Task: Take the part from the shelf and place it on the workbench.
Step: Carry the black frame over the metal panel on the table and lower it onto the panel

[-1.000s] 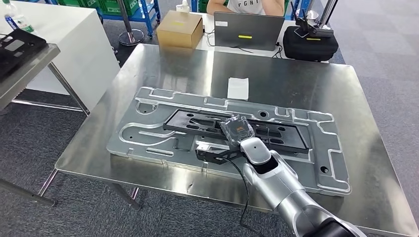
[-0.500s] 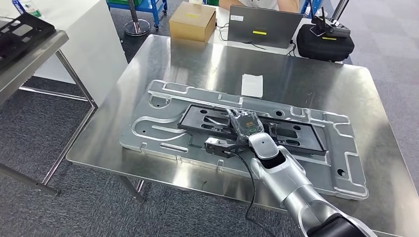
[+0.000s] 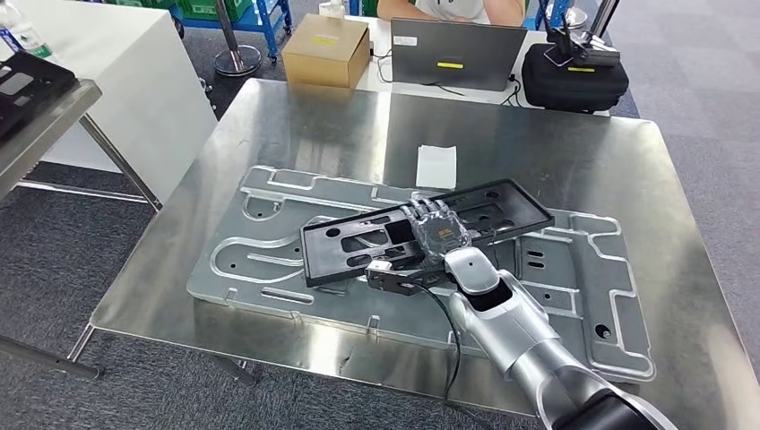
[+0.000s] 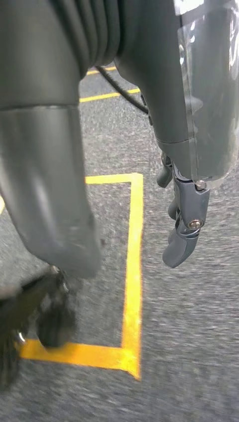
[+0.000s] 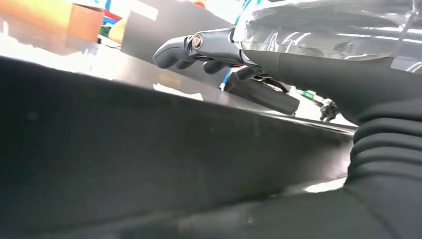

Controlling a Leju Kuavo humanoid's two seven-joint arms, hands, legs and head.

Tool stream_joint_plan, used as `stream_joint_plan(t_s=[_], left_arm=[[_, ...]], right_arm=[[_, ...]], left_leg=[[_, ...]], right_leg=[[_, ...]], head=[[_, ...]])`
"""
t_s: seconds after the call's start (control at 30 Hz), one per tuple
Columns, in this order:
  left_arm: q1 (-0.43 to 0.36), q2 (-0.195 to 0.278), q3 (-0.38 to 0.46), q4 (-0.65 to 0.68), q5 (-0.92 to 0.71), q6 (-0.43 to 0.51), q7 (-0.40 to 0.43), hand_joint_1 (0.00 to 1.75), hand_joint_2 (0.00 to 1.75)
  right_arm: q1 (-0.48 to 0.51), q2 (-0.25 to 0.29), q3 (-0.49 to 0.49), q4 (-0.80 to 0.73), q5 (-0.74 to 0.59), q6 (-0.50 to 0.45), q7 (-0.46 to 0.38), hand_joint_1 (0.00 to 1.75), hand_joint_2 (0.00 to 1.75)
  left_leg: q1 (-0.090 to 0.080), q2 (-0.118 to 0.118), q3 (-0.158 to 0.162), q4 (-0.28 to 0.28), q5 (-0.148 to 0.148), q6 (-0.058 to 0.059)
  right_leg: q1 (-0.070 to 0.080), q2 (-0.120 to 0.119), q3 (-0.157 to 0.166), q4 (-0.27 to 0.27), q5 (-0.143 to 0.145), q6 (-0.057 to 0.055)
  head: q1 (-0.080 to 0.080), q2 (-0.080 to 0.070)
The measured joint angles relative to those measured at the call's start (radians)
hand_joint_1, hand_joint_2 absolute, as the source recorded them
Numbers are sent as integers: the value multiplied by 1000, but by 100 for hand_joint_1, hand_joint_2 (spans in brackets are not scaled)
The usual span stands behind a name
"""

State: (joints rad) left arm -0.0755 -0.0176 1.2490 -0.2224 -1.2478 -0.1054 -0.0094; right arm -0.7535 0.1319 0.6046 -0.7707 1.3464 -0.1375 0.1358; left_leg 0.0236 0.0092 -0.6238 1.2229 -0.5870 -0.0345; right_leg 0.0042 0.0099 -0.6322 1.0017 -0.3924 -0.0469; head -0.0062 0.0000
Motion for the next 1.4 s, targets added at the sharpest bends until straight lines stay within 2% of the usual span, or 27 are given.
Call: stream_joint_plan(t_s=[0.07, 0.1, 0.17, 0.23, 0.27, 0.3, 0.4, 0.43, 0.47, 0.5, 0.57, 0.63, 0.7, 0.77, 0.8, 0.83, 0.9, 0.93, 0.97, 1.0, 1.1, 1.13, 1.2, 1.27, 1.3, 1.33, 1.4], left_arm=[[0, 2, 0, 0, 0, -1, 1, 0, 0], [0, 3, 0, 0, 0, -1, 1, 0, 0], [-2, 5, 0, 0, 1, -1, 2, 0, 0], [-3, 5, 0, 0, 2, -1, 3, 0, 0], [-3, 5, 0, 0, 3, -2, 3, 0, 0], [-4, 5, 0, 0, 3, -3, 3, 0, 0], [-2, 4, 0, 0, 3, -4, 3, 0, 0], [-1, 4, 1, 0, 3, -4, 3, 0, 0], [0, 4, 1, 0, 3, -4, 3, 0, 0], [0, 4, 1, 0, 3, -4, 3, 0, 0], [0, 4, 1, 0, 4, -5, 3, 0, 0], [-1, 4, 1, 0, 4, -6, 3, 0, 0], [-1, 3, 2, 0, 8, -7, 3, 0, 0], [0, 2, 3, 0, 12, -8, 3, 0, 0], [0, 2, 4, 0, 13, -8, 3, 0, 0], [0, 2, 5, 0, 14, -9, 3, 0, 0], [0, 2, 6, 0, 15, -9, 3, 0, 0], [1, 2, 7, 0, 15, -9, 3, 0, 0], [1, 2, 7, 0, 15, -9, 3, 0, 0], [1, 2, 7, 0, 15, -9, 3, 0, 0], [-1, 3, 7, 0, 15, -9, 3, 0, 0], [-1, 3, 7, 0, 15, -9, 3, 0, 0], [-2, 4, 7, 0, 15, -9, 3, 0, 0], [-2, 3, 8, 0, 15, -9, 3, 0, 0], [-3, 3, 8, 0, 15, -9, 3, 0, 0], [-3, 2, 8, 0, 15, -10, 3, 0, 0], [-4, 1, 8, 0, 16, -10, 3, 0, 0]], right_arm=[[-1, 1, 0, 1, 0, 0, 1, 0, 0], [-3, 1, 0, 2, 0, 1, 2, 0, 0], [-4, 0, 0, 3, -1, 1, 5, 0, 0], [-6, -1, 0, 4, -1, 1, 9, 0, 0], [-7, -2, 0, 5, -1, 1, 11, 0, 0], [-8, -3, 0, 5, -1, 1, 12, 0, 0], [-9, -8, 0, 9, -1, 1, 14, 0, 0], [-8, -9, 0, 12, -1, 1, 15, 0, 0], [-7, -10, 0, 14, -1, 1, 15, 0, 0], [-8, -10, 0, 15, -1, 1, 15, 0, 0], [-12, -11, 0, 16, -1, 1, 15, 0, 0], [-17, -11, 0, 17, -1, 0, 15, 0, 0], [-19, -12, 0, 19, -2, 0, 16, 0, 0], [-20, -13, 0, 21, -3, -2, 16, 0, 0], [-21, -13, 0, 21, -3, -4, 16, 0, 0], [-21, -13, 0, 23, -3, -5, 16, 0, 0], [-20, -13, 0, 26, -3, -7, 16, 0, 0], [-19, -13, 0, 28, -3, -8, 16, 0, 0], [-18, -13, 0, 30, -3, -8, 16, 0, 0], [-17, -13, 0, 31, -3, -8, 16, 0, 0], [-18, -13, 0, 32, -3, -9, 17, 0, 0], [-19, -13, 0, 32, -3, -9, 17, 0, 0], [-19, -13, 0, 32, -3, -10, 17, 0, 0], [-19, -14, 0, 33, -3, -10, 17, 0, 0], [-20, -15, 0, 33, -3, -11, 17, 0, 0], [-21, -16, 0, 34, -3, -11, 17, 0, 0], [-21, -18, 0, 36, -3, -11, 17, 0, 0]], left_leg=[[-2, 1, 42, -125, 74, 7], [-5, 1, 56, -167, 96, 14], [-11, 1, 60, -189, 110, 29], [-9, 2, 60, -198, 125, 44], [-6, 2, 60, -205, 134, 51], [-3, 3, 58, -211, 144, 56], [-2, 3, 37, -215, 164, 61], [-2, 3, 29, -215, 168, 59], [-1, 2, 23, -214, 172, 57], [0, 1, 18, -213, 175, 54], [2, -1, 11, -209, 180, 46], [2, -3, 8, -207, 184, 33], [2, -6, 6, -209, 192, 18], [4, -7, 0, -203, 185, 6], [6, -7, -9, -181, 163, 2], [7, -7, -25, -138, 127, 0], [6, -7, -70, -8, 45, -1], [6, -7, -86, 47, 20, -2], [5, -7, -87, 73, 13, -2], [5, -7, -68, 58, 25, -1], [1, -7, 57, -133, 87, 12], [-2, -7, 81, -175, 97, 15], [-8, -8, 88, -195, 104, 21], [-4, -6, 81, -207, 117, 33], [-1, -5, 76, -213, 126, 40], [2, -3, 69, -218, 136, 47], [1, -1, 50, -219, 152, 53]], right_leg=[[2, 2, -1, 12, -4, 6], [3, 3, -2, 17, -6, 12], [4, 6, -3, 21, -4, 26], [2, 7, -4, 19, -2, 39], [1, 5, -9, 29, -14, 44], [0, 3, -21, 57, -41, 49], [-11, -1, -90, 233, -158, 65], [-16, -2, -104, 278, -177, 69], [-19, -3, -102, 290, -176, 73], [-23, -4, -78, 263, -158, 75], [-27, -5, 9, 129, -110, 76], [-23, -3, 66, 33, -84, 67], [-16, -1, 68, 20, -79, 53], [-18, -4, 65, 10, -71, 35], [-19, -6, 62, 5, -64, 25], [-20, -8, 58, 2, -58, 17], [-14, -10, 45, 2, -49, 7], [-11, -11, 38, 3, -44, 6], [-8, -11, 31, 5, -40, 5], [-6, -11, 25, 8, -37, 5], [-2, -11, 8, 22, -31, 11], [-2, -11, 5, 25, -28, 15], [-1, -11, 1, 26, -20, 28], [-2, -10, -5, 29, -20, 41], [-3, -9, -13, 44, -38, 47], [-4, -8, -27, 78, -72, 53], [-10, -8, -65, 190, -159, 61]], head=[[0, 0], [1, 0], [1, 0], [1, 0], [2, 0], [4, 0], [9, 0], [9, 0], [9, 0], [9, 0], [9, 0], [9, 0], [7, 0], [6, 0], [4, 0], [1, 0], [-3, 0], [-3, 0], [-3, 0], [-3, 0], [-3, 0], [-3, 0], [-3, 0], [-3, 0], [-1, 0], [1, 0], [6, 0]])
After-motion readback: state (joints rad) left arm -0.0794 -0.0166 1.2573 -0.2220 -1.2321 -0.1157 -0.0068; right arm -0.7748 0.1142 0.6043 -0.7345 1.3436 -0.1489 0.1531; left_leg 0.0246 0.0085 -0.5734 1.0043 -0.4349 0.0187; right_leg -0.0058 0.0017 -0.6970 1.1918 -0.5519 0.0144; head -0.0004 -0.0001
